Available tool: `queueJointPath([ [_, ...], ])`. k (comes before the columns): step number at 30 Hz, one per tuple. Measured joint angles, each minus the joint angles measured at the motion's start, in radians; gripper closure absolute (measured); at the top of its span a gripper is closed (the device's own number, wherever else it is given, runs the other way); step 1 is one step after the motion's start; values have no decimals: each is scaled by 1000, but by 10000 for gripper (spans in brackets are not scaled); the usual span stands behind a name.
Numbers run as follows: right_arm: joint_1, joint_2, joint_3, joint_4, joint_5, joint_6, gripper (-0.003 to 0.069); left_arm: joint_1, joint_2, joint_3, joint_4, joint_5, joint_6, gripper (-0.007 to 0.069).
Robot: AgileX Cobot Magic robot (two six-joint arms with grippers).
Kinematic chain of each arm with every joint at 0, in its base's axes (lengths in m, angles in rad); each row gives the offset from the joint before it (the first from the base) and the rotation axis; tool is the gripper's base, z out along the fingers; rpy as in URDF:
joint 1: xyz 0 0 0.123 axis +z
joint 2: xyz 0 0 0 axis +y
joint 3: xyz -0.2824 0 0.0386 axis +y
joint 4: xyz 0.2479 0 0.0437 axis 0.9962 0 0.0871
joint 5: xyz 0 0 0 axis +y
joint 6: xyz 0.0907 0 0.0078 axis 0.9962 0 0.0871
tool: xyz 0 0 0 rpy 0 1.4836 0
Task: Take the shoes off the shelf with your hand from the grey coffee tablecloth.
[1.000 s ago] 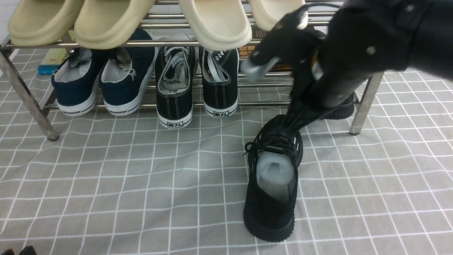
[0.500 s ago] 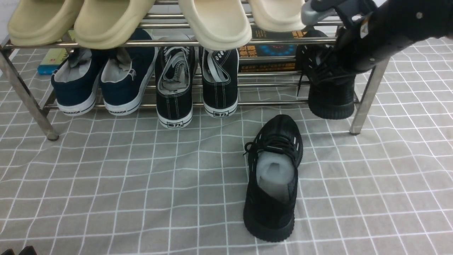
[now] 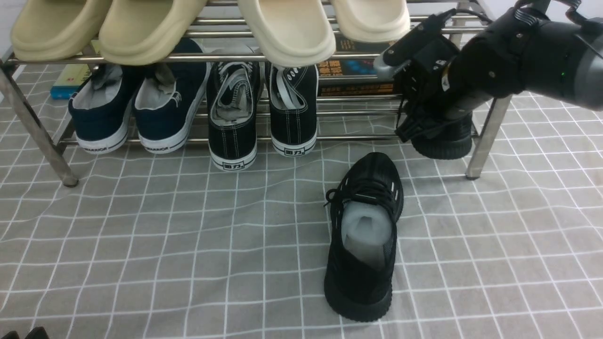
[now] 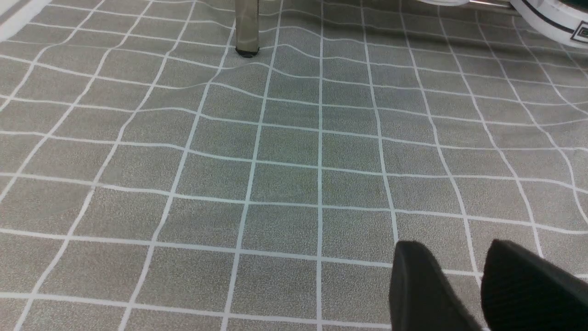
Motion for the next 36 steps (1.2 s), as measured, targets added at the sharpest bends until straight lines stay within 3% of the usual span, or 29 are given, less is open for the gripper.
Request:
queueJointPath([
  [3,10,-17,0,7,51,-21,608,0,0,0,0,0,0,384],
  [5,32,-50,1,26,144,-38,652,0,0,0,0,0,0,384],
  [15,100,-344,109,260,521,-46,653,0,0,0,0,0,0,384],
  [23,100,-429,356,320,387,-47,652,0,0,0,0,0,0,384],
  [36,100,-379,400,294,283,-47,645,0,0,0,0,0,0,384],
])
